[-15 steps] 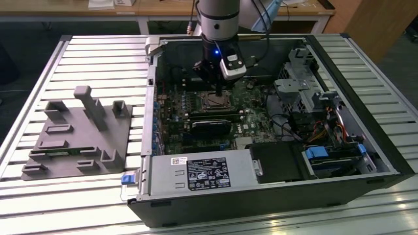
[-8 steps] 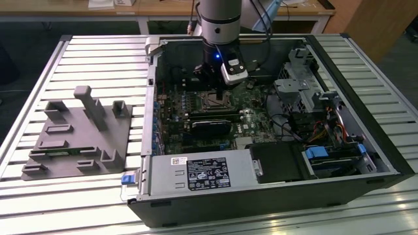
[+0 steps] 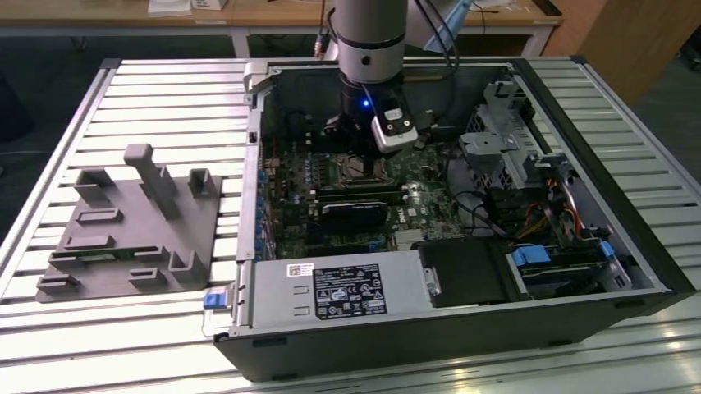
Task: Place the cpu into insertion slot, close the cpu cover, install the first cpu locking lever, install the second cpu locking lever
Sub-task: 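Install the second cpu locking lever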
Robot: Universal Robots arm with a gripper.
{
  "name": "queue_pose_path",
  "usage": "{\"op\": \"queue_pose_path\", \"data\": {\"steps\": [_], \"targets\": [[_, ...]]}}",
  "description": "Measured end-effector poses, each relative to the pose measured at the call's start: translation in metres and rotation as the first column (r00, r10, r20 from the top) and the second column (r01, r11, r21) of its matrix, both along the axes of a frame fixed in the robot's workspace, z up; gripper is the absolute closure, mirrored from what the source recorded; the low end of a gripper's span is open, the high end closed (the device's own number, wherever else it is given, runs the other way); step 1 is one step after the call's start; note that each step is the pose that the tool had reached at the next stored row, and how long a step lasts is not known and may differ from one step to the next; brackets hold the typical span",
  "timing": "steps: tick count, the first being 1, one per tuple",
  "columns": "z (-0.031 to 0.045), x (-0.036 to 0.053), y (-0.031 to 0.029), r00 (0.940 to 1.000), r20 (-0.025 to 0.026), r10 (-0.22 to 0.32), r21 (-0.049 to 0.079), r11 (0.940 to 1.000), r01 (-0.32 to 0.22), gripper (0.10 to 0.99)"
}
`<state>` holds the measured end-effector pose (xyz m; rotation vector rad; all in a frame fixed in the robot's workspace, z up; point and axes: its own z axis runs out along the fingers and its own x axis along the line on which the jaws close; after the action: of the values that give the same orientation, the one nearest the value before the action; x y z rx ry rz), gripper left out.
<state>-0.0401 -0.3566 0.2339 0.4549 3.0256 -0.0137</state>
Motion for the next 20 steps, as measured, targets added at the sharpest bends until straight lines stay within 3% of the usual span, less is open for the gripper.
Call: {"op": "queue_pose_path", "data": {"steps": [7, 13, 20], "targets": [[-0.0036, -0.0075, -0.0014, 0.9987, 0.0002, 0.05, 0.006, 0.9987, -0.05, 0.98], [-0.0064, -0.0141, -0.0069, 0.9974, 0.0004, 0.071, 0.01, 0.9974, -0.071, 0.98], [-0.0102, -0.0204, -0.0109, 0.9962, 0.0028, 0.088, 0.04, 0.9954, -0.088, 0.98]]}}
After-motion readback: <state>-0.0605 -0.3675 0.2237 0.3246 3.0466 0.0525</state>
